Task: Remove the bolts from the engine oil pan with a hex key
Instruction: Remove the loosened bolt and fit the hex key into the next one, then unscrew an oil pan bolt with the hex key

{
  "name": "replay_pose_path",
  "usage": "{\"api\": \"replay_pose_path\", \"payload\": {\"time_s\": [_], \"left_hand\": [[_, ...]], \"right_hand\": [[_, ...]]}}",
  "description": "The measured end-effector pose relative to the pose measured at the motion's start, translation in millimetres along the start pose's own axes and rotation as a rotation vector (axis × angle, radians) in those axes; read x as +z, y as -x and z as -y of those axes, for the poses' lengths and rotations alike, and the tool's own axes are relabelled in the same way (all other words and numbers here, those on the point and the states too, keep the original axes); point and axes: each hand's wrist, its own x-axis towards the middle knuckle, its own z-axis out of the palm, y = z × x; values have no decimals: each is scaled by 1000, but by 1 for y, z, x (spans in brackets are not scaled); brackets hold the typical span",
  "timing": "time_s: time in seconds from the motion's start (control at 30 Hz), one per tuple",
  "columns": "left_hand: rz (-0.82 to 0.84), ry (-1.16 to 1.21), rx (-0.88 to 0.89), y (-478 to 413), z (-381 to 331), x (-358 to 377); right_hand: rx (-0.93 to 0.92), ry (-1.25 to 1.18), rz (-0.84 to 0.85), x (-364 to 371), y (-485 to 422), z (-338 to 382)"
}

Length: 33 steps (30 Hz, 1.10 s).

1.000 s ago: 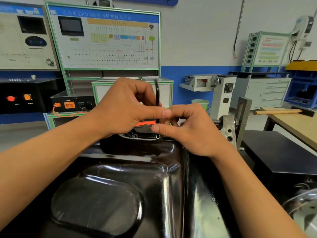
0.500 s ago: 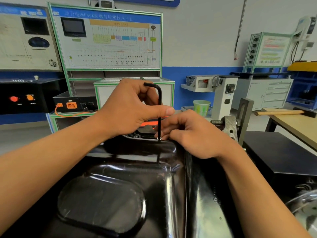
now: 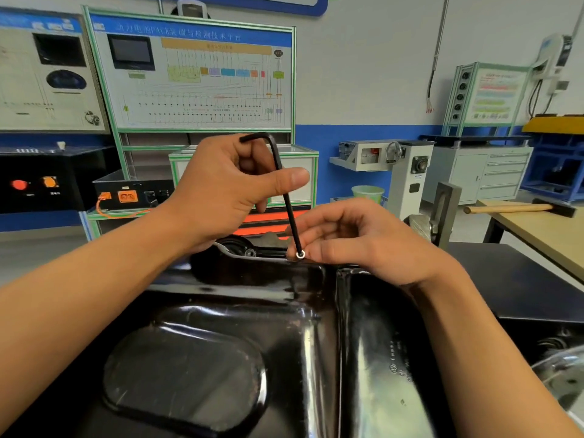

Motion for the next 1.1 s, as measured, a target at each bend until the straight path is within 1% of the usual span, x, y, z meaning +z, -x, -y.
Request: {"api": "replay_pose_path", "payload": {"time_s": [0.07, 0.13, 0.23, 0.4, 0.5, 0.6, 0.63, 0.7, 0.77, 0.87, 0.97, 1.03, 1.1], "left_hand": [[-8, 29, -9, 0, 1, -1], [-15, 63, -24, -1, 2, -2], [-24, 137, -71, -2, 3, -3], [-12, 269, -202, -5, 3, -4], [43, 354, -282, -6, -5, -1], [63, 517, -345, -7, -20, 20], [61, 564, -359, -8, -24, 32], [70, 654, -392, -7, -34, 63], [116, 723, -434, -5, -44, 103], [218, 745, -474, 1, -61, 172], [355, 681, -471, 10, -78, 244], [449, 655, -467, 20, -86, 290], [542, 628, -460, 33, -92, 332]], "right_hand": [[-3, -13, 36, -1, 3, 3], [11, -19, 21, 2, 3, 3], [9, -4, -107, 13, -1, 6], [-28, 133, -354, 34, 8, 14], [-97, 135, -480, 37, 24, 22], [-144, 100, -598, 25, 54, 34], [-142, 53, -637, 18, 68, 38], [-110, -123, -690, -1, 101, 45], [-63, -298, -731, -19, 137, 51], [6, -393, -842, -46, 194, 59], [74, -318, -980, -71, 257, 73], [149, -197, -1108, -88, 303, 81], [260, -17, -1246, -102, 352, 82]]}}
